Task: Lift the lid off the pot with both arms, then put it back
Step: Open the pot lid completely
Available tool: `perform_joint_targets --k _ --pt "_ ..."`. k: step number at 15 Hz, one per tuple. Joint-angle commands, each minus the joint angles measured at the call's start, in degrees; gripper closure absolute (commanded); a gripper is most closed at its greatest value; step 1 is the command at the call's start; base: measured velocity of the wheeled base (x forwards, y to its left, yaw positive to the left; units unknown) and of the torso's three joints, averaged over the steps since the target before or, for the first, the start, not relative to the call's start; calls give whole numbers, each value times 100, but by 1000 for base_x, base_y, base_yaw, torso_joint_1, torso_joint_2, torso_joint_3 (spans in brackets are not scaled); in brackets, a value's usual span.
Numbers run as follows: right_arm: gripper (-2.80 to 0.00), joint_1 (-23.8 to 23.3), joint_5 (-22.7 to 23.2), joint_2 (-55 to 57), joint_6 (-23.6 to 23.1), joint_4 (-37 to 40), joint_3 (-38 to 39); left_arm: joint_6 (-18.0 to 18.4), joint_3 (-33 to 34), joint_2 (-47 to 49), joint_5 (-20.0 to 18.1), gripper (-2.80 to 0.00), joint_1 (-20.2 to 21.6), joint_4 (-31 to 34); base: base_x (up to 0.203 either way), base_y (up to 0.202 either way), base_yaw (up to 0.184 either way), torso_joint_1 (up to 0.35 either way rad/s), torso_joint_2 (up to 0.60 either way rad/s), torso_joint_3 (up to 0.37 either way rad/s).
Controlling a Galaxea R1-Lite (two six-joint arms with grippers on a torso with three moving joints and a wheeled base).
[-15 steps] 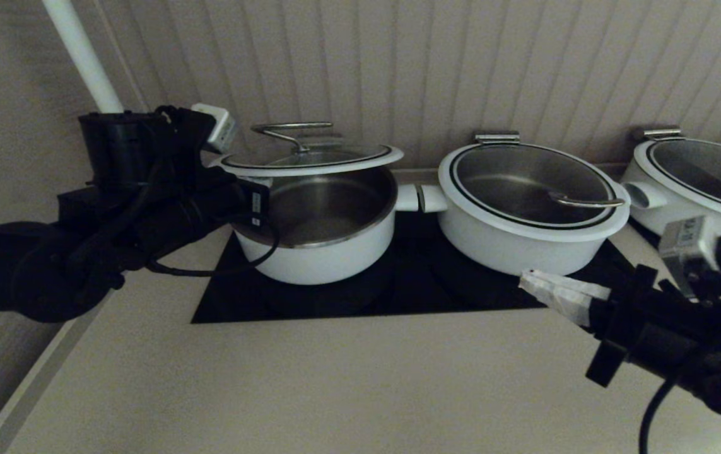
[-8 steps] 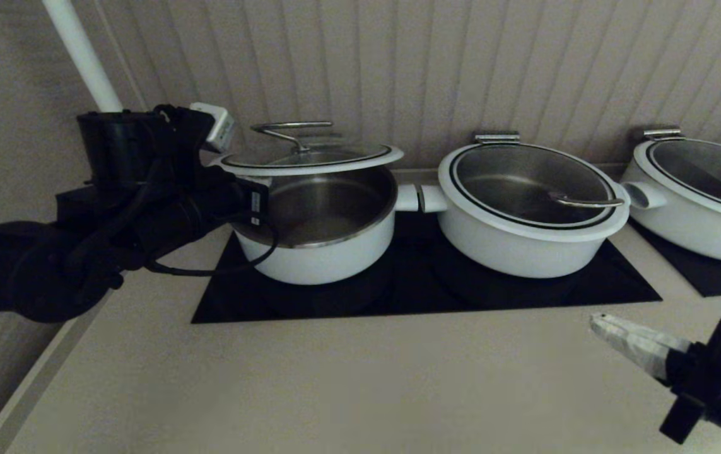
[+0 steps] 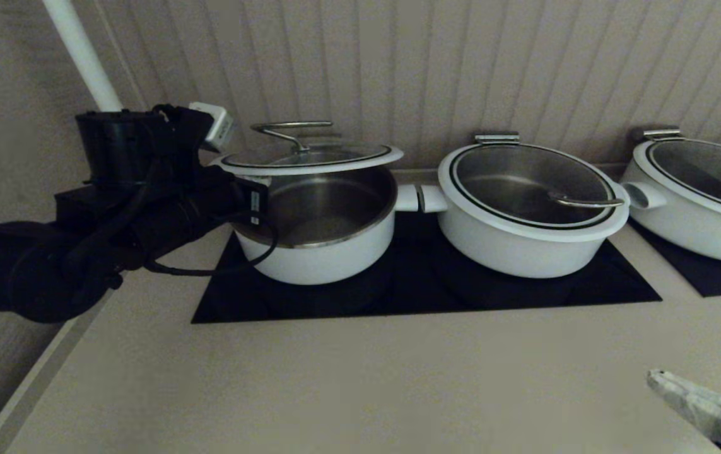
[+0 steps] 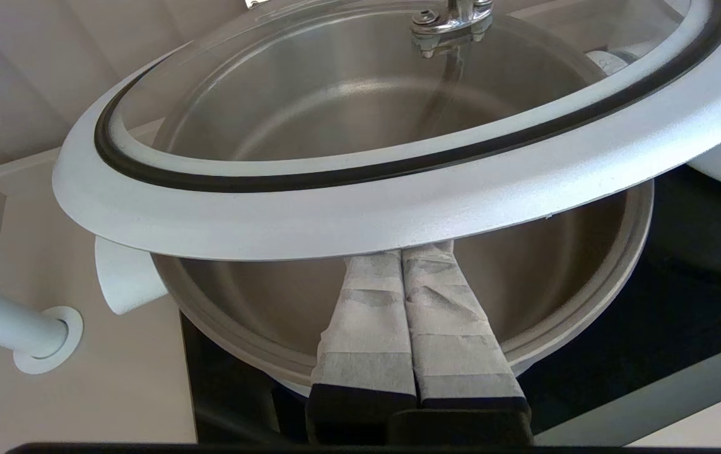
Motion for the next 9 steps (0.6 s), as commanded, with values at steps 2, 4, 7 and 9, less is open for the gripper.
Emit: perform_joint_targets --k 2,4,7,9 --pt "0 2 -290 -1076 0 873 42 2 -6 -25 10 0 -1 -15 0 0 0 0 0 0" --pt "0 4 -393 -1855 -28 1640 43 2 -2 -33 10 0 -1 -15 0 0 0 0 0 0" --pt "0 15 -380 -3136 -44 2863 39 2 3 -15 3 0 -8 -22 0 0 0 0 0 0" --pt "0 23 -306 -3706 -124 3552 38 2 3 -15 10 0 -10 -20 0 0 0 0 0 0"
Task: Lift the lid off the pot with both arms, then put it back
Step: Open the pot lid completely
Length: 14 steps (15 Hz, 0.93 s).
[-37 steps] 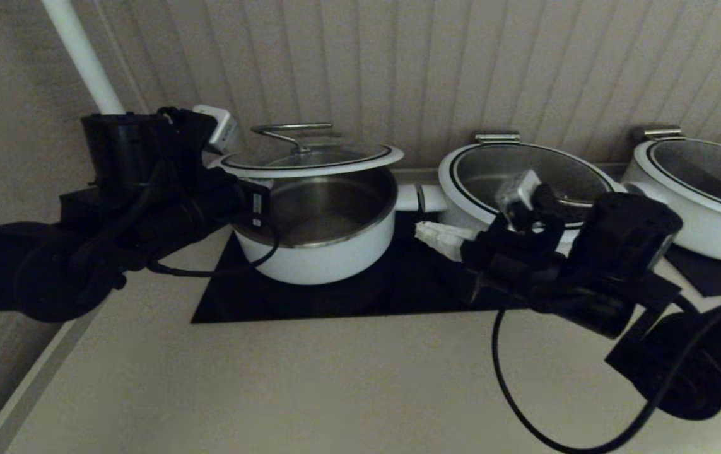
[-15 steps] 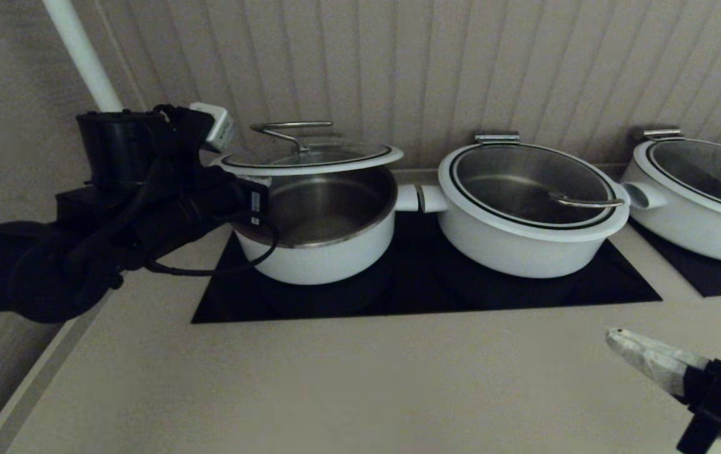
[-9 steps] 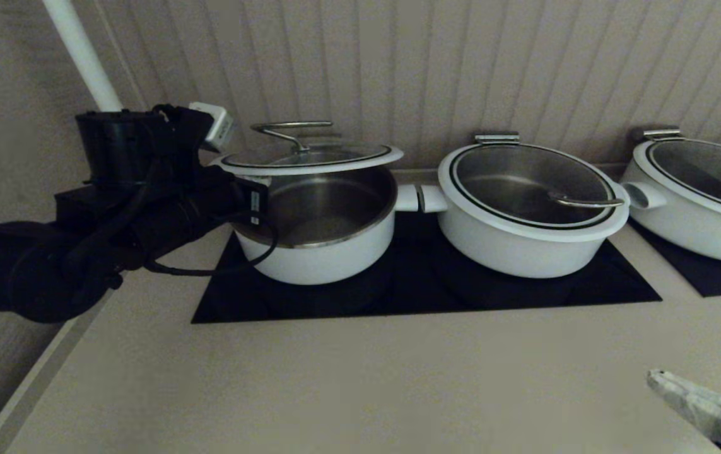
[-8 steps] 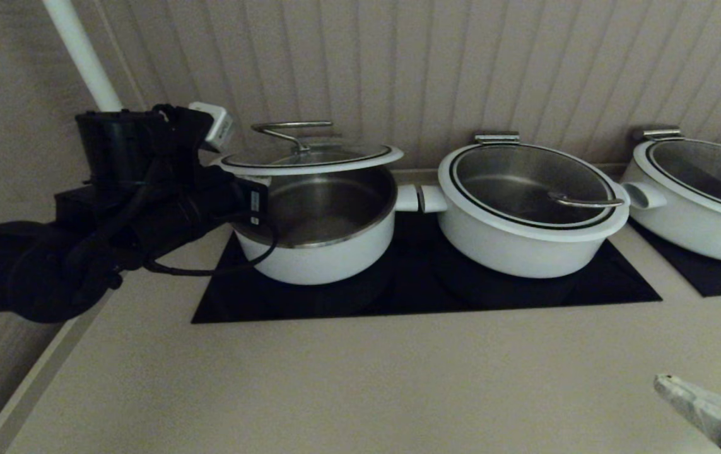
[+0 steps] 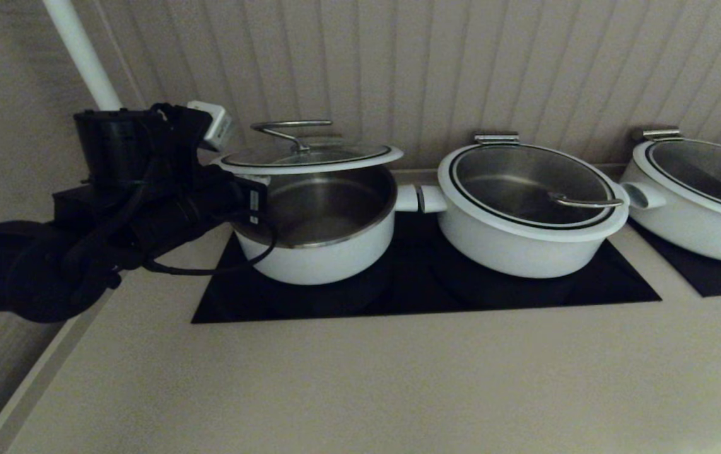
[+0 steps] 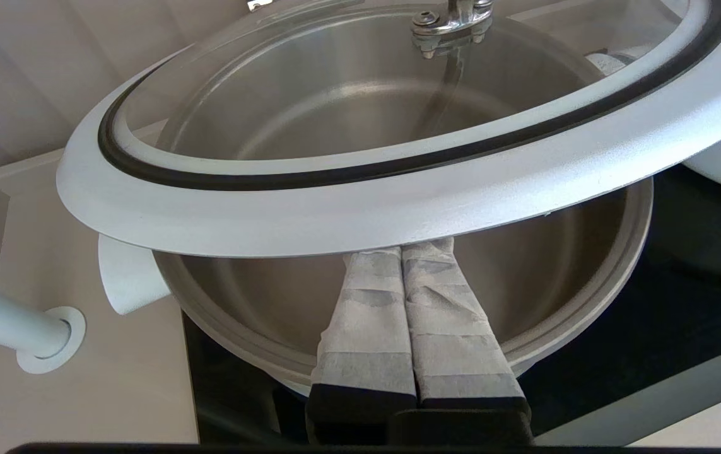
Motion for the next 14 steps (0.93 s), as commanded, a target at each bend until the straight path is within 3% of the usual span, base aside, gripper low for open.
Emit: perform_joint_targets --k 1,3,14 --pt "0 13 87 -754 -206 730 0 2 4 7 5 0 1 -20 0 0 0 0 0 0" --pt "0 15 221 -722 -544 1274 -24 2 8 7 5 0 1 -29 0 0 0 0 0 0" --pt "0 15 225 -726 -518 1248 -15 -7 17 -46 5 0 1 -20 0 0 0 0 0 0"
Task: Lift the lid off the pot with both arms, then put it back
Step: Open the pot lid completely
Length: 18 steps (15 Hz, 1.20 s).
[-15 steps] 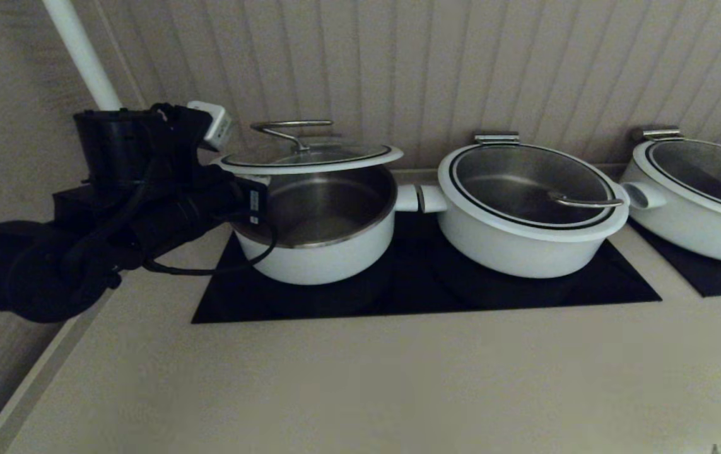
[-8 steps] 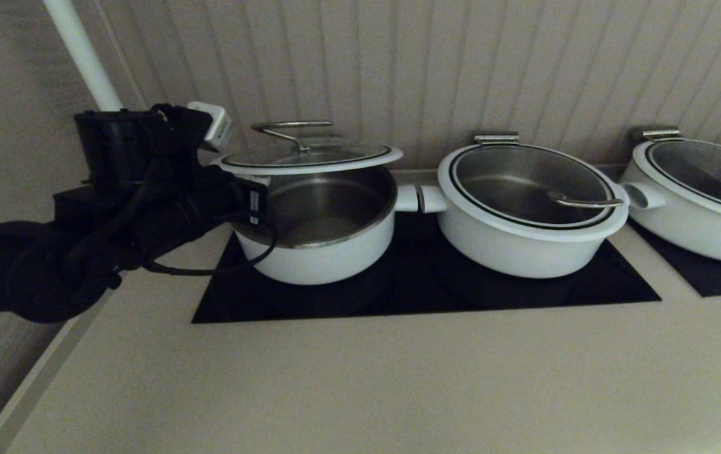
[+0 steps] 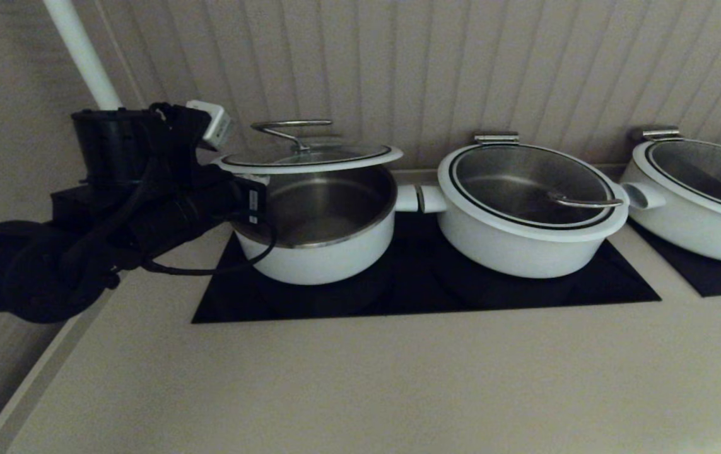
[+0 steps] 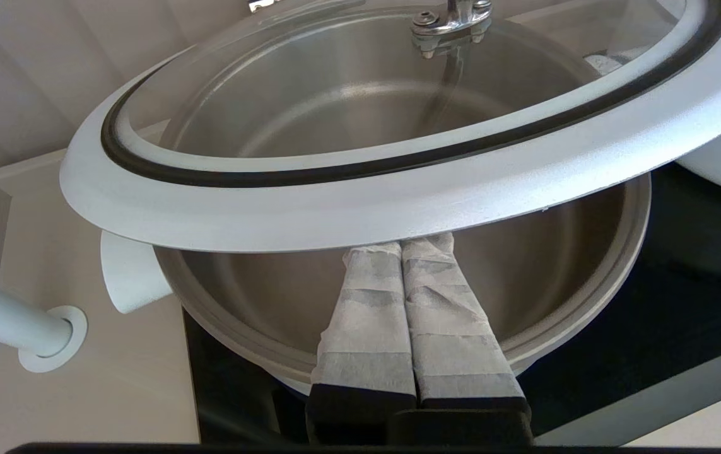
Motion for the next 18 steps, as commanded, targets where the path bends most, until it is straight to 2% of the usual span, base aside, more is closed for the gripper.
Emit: perform_joint_targets --k 1,3,6,8,10,12,18 --pt "0 -15 4 38 -6 2 3 -7 15 -22 4 0 1 -21 0 0 0 0 0 0" --pt "0 -122 0 46 -9 -60 16 2 15 -13 -2 0 1 -22 0 0 0 0 0 0" --pt "0 -1095 -4 124 -5 -97 20 2 -3 -13 4 0 1 -21 0 0 0 0 0 0" --pt "0 -1585 -4 80 6 -102 21 1 31 -13 4 0 1 -23 0 0 0 0 0 0" --pt "0 -1652 -4 74 0 -103 21 2 23 -13 4 0 1 -21 0 0 0 0 0 0" --pt "0 -1976 -4 -57 4 -103 21 2 23 -13 4 0 1 -21 0 0 0 0 0 0" --pt "0 -2201 -13 -1534 57 -103 21 20 -3 -13 4 0 1 -21 0 0 0 0 0 0"
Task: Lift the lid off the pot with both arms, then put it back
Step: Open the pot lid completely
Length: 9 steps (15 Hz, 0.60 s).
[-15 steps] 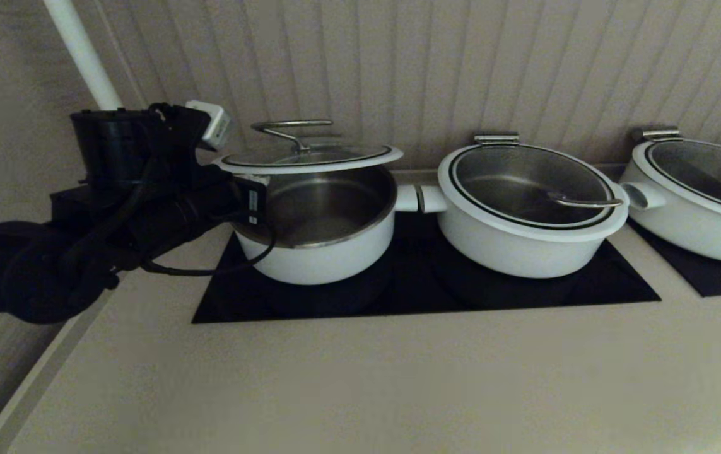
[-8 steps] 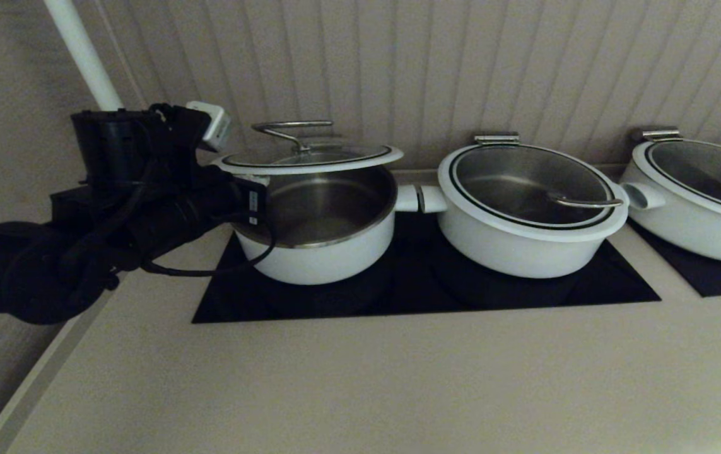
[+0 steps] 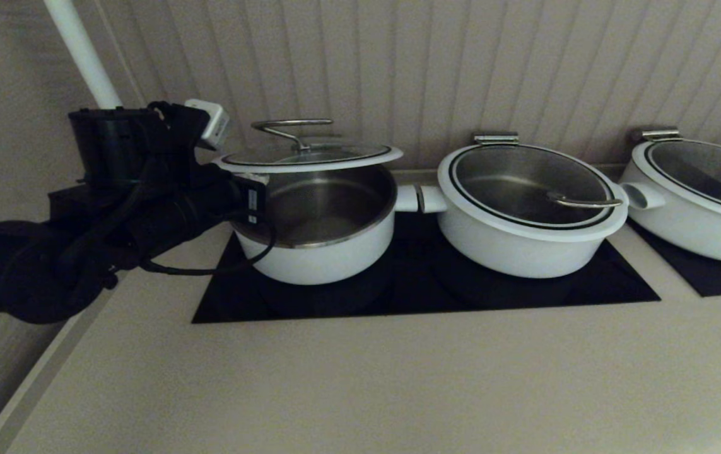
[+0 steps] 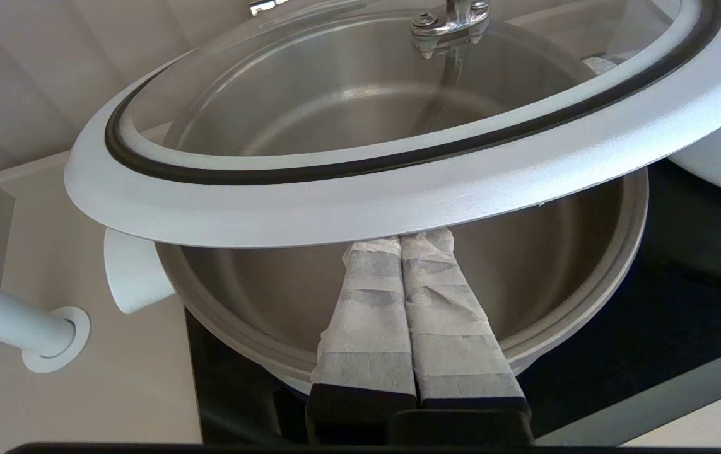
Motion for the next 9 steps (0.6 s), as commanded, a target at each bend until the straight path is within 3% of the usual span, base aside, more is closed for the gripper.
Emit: perform_joint_targets --k 1,9 --pt "0 -26 -2 -438 95 -1 0 5 -29 20 2 0 -1 -29 0 0 0 0 0 0" --pt "0 -26 -13 -438 104 -1 0 31 -518 241 2 0 -10 -20 0 0 0 0 0 0"
